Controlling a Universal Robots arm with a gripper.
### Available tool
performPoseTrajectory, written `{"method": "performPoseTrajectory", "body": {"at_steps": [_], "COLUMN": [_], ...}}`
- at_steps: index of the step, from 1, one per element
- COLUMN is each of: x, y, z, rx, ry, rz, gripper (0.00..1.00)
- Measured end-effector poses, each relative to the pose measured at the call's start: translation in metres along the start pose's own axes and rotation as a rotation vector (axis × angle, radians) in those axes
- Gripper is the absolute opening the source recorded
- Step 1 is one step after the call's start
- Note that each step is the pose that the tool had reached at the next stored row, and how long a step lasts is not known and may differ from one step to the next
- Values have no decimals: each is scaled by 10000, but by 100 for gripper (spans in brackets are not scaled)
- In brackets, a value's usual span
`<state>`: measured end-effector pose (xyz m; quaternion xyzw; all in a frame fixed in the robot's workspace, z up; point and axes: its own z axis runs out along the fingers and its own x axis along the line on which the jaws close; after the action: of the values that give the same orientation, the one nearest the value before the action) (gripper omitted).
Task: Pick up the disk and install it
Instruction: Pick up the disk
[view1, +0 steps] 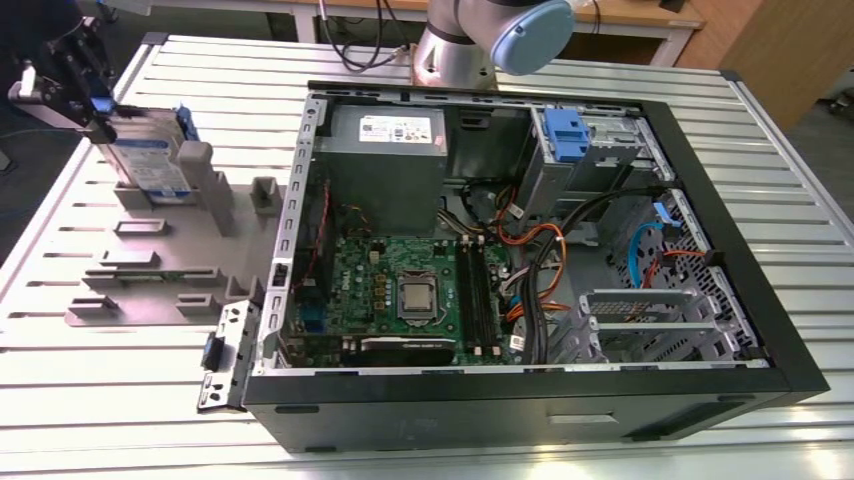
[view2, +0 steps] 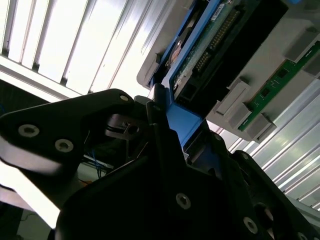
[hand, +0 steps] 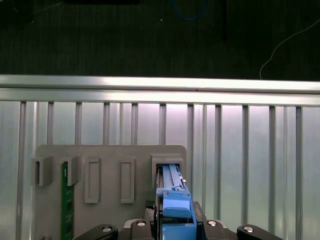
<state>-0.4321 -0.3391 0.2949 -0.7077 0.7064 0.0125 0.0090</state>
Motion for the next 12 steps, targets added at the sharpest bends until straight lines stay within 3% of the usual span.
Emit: {"method": "performPoseTrajectory", "body": {"at_steps": [2,3,12], "x": [0,0,0], "y": [0,0,0], "z": [0,0,3], "rx": [1,0,2], "ry": [0,0,-1], "rz": [0,0,0], "gripper": [38,44,44]}}
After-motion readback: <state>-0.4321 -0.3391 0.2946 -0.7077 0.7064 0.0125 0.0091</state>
